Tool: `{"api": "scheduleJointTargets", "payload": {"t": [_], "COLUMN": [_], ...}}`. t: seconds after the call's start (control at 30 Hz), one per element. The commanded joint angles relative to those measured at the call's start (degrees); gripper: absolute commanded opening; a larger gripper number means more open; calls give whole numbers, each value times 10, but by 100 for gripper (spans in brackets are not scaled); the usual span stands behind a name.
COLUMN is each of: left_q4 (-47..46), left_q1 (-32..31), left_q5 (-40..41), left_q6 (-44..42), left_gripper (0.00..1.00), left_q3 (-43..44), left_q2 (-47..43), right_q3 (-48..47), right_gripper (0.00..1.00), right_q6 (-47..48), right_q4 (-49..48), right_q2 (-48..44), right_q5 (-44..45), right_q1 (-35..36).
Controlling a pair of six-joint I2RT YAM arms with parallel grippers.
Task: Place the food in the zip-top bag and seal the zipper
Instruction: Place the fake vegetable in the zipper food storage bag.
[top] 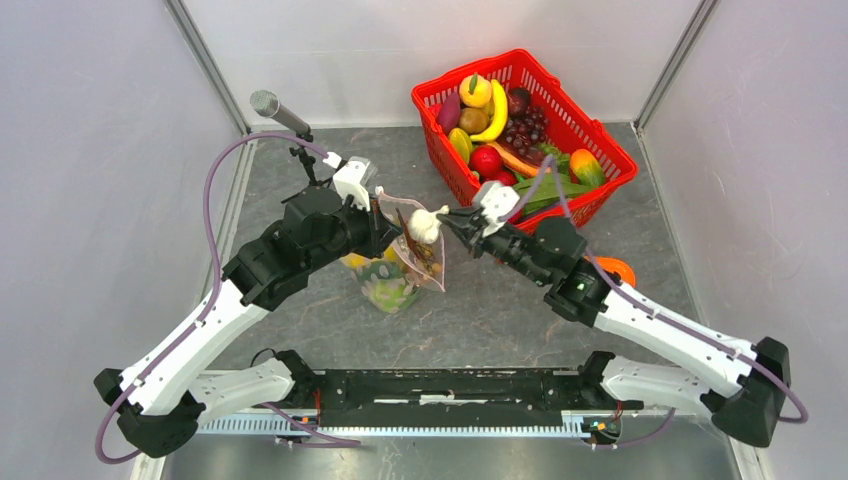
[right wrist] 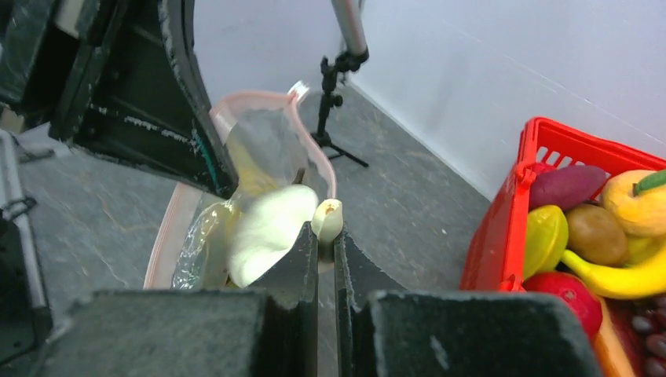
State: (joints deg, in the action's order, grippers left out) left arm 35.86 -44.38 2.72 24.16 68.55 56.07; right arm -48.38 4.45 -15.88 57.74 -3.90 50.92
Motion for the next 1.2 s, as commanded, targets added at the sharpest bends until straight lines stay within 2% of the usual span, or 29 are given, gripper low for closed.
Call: {"api": "scheduleJointTargets", "payload": {"t": [0.0, 0.2, 0.3, 0.37, 0.4, 0.47, 0.57, 0.67, 0.77, 0.87, 0.93, 0.97, 1.03, 1.17], "left_q4": [-31, -27, -27, -27, -27, -27, -27, -27, -27, -27, -25, -23, -18, -13], "left_q1": [0, 0, 0, 0, 0, 0, 0, 0, 0, 0, 0, 0, 0, 0], "left_q5": [6, 12, 13, 12, 11, 10, 14, 17, 16, 16, 25, 37, 70, 152], "left_q6": [24, 23, 22, 21, 21, 21, 21, 20, 20, 20, 19, 19, 21, 40], "left_gripper": [6, 6, 6, 6, 6, 6, 6, 7, 7, 7, 7, 7, 7, 5], "left_q3": [1, 3, 2, 1, 0, -1, -4, -6, -6, -6, -6, -7, -10, -21], "left_q2": [-10, -12, -11, -11, -11, -13, -19, -21, -20, -19, -24, -29, -39, -66], "right_q3": [-49, -63, -76, -76, -77, -80, -78, -70, -66, -68, -76, -74, -62, -47], "right_gripper": [0, 1, 12, 13, 17, 30, 56, 60, 59, 42, 35, 34, 23, 21], "right_q6": [139, 233, 253, 257, 259, 261, 260, 250, 234, 215, 198, 192, 180, 143], "right_q4": [50, 55, 72, 73, 75, 82, 83, 69, 56, 54, 63, 63, 45, 18], "right_q2": [23, 48, 64, 68, 69, 69, 62, 51, 42, 36, 34, 30, 17, -7], "right_q5": [148, 250, 271, 273, 272, 265, 252, 230, 210, 204, 214, 226, 252, 290], "right_q1": [81, 156, 171, 176, 178, 179, 179, 179, 179, 179, 178, 178, 177, 157]}}
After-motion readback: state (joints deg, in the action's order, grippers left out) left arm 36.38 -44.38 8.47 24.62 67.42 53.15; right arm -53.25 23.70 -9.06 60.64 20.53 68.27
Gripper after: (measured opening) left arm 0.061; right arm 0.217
